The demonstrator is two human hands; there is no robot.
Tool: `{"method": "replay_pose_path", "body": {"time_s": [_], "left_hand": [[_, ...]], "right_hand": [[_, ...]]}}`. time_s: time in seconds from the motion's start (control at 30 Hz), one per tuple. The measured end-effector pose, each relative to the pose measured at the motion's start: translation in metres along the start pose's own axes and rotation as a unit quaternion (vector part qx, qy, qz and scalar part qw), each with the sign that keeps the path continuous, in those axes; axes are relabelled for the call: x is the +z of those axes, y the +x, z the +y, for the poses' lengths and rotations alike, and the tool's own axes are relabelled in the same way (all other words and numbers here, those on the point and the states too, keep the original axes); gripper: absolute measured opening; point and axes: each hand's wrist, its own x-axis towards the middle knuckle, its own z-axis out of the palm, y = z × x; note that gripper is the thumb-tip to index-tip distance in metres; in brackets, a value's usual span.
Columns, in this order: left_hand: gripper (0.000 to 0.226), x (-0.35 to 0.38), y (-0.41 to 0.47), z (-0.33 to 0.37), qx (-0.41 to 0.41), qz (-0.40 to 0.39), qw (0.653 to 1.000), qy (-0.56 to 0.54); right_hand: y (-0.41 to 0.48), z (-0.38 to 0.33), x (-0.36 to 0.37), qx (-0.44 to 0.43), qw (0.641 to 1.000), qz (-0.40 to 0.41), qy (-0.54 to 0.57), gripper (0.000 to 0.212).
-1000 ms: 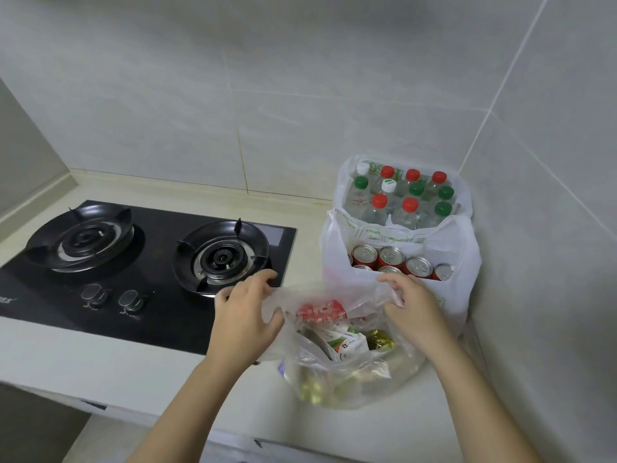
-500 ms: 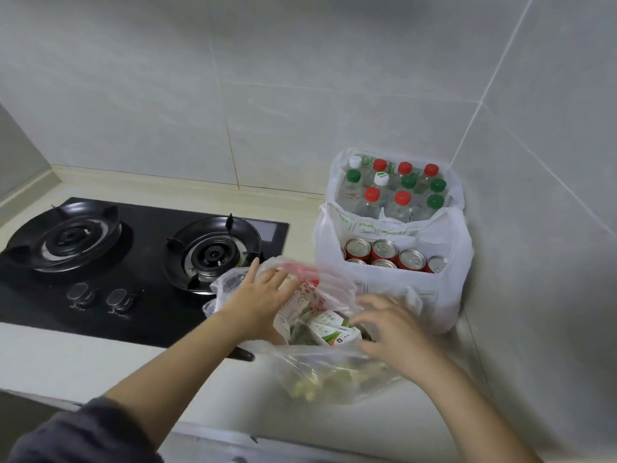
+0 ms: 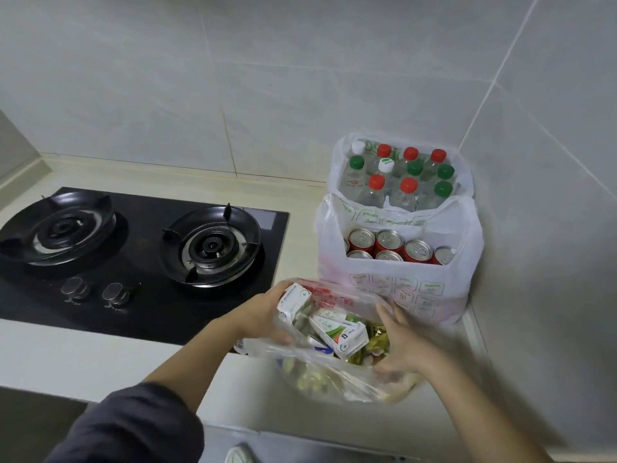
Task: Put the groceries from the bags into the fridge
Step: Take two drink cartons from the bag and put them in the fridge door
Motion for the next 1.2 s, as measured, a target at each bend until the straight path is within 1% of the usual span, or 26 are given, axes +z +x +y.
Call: {"method": "replay_pose_path", "body": {"time_s": [0.07, 0.1, 0.17, 0.23, 0.3, 0.37, 0.47, 0.57, 0.63, 0.73, 0.77, 0.83, 0.9, 0.93, 0.97, 1.0, 1.03, 1.07, 1.13, 1.2], "left_hand": [[0.103, 0.005, 0.002, -0.004, -0.028, 0.008, 0.999, -0.016], [0.1, 0.009, 0.002, -0.006, -0.043, 0.007, 0.999, -0.003], [0.101, 0.019, 0.001, -0.01, -0.056, 0.012, 0.996, 0.068], [0.111, 0.029, 0.0, -0.015, -0.041, 0.017, 0.988, 0.148], [0.116, 0.034, -0.004, -0.018, -0.019, 0.014, 0.98, 0.196], [0.114, 0.034, -0.01, -0.017, -0.006, 0.021, 0.98, 0.197], [0.106, 0.029, -0.023, -0.013, 0.008, 0.047, 0.99, 0.134], [0.102, 0.019, -0.03, -0.006, 0.009, 0.106, 0.992, 0.063], [0.099, 0.011, -0.032, 0.002, 0.008, 0.135, 0.989, 0.061], [0.094, 0.003, -0.032, 0.012, 0.023, 0.132, 0.982, 0.136], [0.092, 0.003, -0.03, 0.013, 0.03, 0.125, 0.978, 0.167], [0.089, 0.002, -0.026, 0.015, 0.047, 0.114, 0.968, 0.218], [0.088, 0.003, -0.024, 0.018, 0.059, 0.109, 0.958, 0.26], [0.088, 0.003, -0.023, 0.019, 0.064, 0.106, 0.953, 0.278], [0.087, 0.003, -0.021, 0.019, 0.066, 0.102, 0.948, 0.294], [0.086, 0.003, -0.02, 0.021, 0.065, 0.095, 0.945, 0.306], [0.084, 0.002, -0.018, 0.022, 0.063, 0.089, 0.943, 0.314], [0.082, 0.001, -0.016, 0.024, 0.061, 0.083, 0.942, 0.318], [0.079, 0.0, -0.01, 0.026, 0.057, 0.079, 0.941, 0.323], [0.079, 0.0, -0.006, 0.028, 0.045, 0.07, 0.938, 0.336]], "right_hand": [[0.01, 0.003, 0.002, 0.0, 1.0, 0.017, -0.02, 0.127], [0.014, 0.004, 0.002, 0.003, 0.999, 0.021, -0.043, 0.121], [0.019, 0.005, 0.001, 0.009, 0.996, 0.02, -0.086, 0.109], [0.021, 0.005, -0.002, 0.011, 0.994, 0.023, -0.109, 0.101], [0.023, 0.004, -0.004, 0.016, 0.992, 0.026, -0.122, 0.097], [0.024, 0.002, -0.006, 0.02, 0.991, 0.016, -0.132, 0.095], [0.022, -0.005, -0.011, 0.022, 0.986, 0.007, -0.163, 0.093], [0.017, -0.02, -0.015, 0.024, 0.981, 0.047, -0.186, 0.08], [0.009, -0.034, -0.018, 0.036, 0.981, 0.067, -0.178, 0.064], [-0.003, -0.049, -0.022, 0.024, 0.979, 0.094, -0.18, 0.042], [-0.007, -0.052, -0.023, 0.015, 0.977, 0.118, -0.18, 0.038], [-0.014, -0.057, -0.023, -0.022, 0.968, 0.186, -0.169, 0.031], [-0.017, -0.06, -0.019, -0.079, 0.948, 0.267, -0.156, 0.023], [-0.017, -0.06, -0.017, -0.106, 0.935, 0.314, -0.129, 0.022], [-0.018, -0.06, -0.016, -0.128, 0.928, 0.336, -0.1, 0.023], [-0.021, -0.062, -0.014, -0.14, 0.927, 0.341, -0.075, 0.021], [-0.022, -0.063, -0.01, -0.143, 0.929, 0.335, -0.075, 0.016], [-0.02, -0.065, -0.006, -0.135, 0.936, 0.312, -0.089, 0.015], [-0.007, -0.059, 0.004, -0.074, 0.967, 0.218, -0.107, 0.042], [0.005, -0.056, 0.009, -0.013, 0.988, 0.129, -0.079, 0.068]]}}
